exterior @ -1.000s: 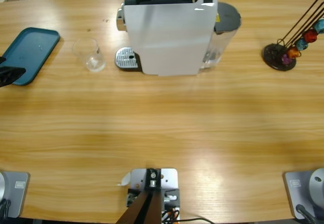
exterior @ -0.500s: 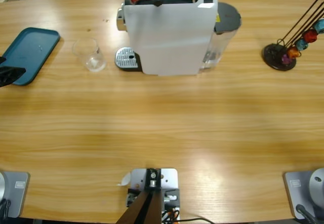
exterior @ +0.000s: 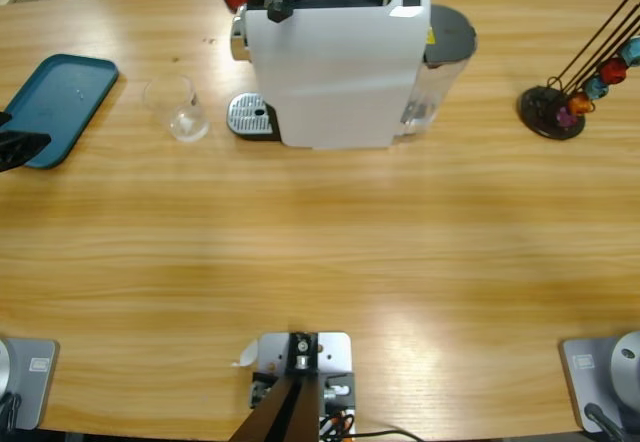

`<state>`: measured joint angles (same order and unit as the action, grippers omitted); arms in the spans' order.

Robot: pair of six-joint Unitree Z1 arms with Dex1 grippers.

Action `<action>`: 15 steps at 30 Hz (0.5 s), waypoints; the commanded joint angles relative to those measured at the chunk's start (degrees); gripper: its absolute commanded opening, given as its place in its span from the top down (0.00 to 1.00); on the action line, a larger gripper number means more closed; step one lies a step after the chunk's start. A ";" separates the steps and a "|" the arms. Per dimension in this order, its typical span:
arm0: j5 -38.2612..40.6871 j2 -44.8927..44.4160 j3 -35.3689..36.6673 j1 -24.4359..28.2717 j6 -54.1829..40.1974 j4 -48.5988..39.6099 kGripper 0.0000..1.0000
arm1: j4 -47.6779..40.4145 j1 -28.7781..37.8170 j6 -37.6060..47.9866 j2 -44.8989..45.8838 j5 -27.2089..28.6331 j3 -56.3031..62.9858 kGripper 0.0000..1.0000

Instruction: Pour coffee

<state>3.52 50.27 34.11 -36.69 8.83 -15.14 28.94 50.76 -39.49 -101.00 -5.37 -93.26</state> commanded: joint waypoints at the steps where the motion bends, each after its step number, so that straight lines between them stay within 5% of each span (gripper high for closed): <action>1: 0.70 -0.17 -2.10 -0.40 -1.06 0.38 0.12 | -2.43 -2.12 1.52 -3.38 1.73 0.25 1.00; 15: 0.70 -0.34 -2.12 -0.42 -1.09 0.38 0.15 | -3.01 -3.43 2.84 -5.33 4.27 0.98 1.00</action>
<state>3.52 50.27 34.11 -36.69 8.82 -15.14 26.33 48.72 -37.72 -103.48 -3.50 -93.26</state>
